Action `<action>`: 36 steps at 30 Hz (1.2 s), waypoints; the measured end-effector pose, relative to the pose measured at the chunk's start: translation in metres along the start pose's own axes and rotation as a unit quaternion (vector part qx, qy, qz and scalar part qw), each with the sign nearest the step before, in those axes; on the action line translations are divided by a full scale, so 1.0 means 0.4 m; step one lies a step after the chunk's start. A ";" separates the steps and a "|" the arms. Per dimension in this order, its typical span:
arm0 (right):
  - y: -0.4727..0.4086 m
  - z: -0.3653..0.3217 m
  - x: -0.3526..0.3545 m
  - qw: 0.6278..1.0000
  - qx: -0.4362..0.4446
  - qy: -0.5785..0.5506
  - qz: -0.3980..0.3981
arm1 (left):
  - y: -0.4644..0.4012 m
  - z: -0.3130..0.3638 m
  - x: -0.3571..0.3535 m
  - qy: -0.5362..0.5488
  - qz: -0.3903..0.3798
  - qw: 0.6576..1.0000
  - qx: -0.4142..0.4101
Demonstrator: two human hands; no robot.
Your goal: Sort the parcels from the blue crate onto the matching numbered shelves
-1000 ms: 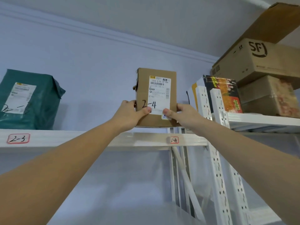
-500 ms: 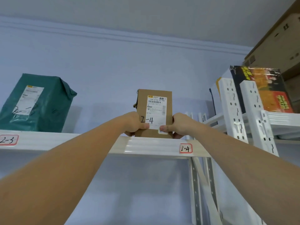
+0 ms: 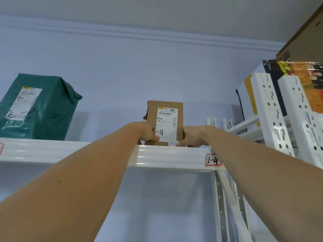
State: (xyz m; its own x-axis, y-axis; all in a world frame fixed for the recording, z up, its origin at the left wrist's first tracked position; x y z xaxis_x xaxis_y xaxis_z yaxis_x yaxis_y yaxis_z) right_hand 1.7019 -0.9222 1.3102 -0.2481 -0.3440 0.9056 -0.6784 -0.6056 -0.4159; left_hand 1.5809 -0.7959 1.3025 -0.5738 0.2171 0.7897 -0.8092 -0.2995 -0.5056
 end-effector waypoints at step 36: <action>0.449 -0.733 -0.100 0.905 0.414 -0.018 0.097 | 0.677 -0.273 0.298 -0.259 0.097 0.951 0.135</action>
State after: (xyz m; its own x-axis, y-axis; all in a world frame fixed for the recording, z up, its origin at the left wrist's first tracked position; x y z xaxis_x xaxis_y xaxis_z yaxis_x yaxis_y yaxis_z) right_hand 1.3871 -0.8069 1.2234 -0.2737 -0.5166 0.8113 0.1306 -0.8557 -0.5008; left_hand 1.2794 -0.7495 1.2216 -0.5137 -0.3328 0.7908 -0.5913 -0.5306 -0.6073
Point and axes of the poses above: each hand's wrist, its own y-axis away from the middle knuckle, its own x-axis out of the back of the hand, z = x × y, the point moved 10 cm from there along -y, towards the middle knuckle, and after that the axes turned 6 degrees about y, right-handed, at the moved point
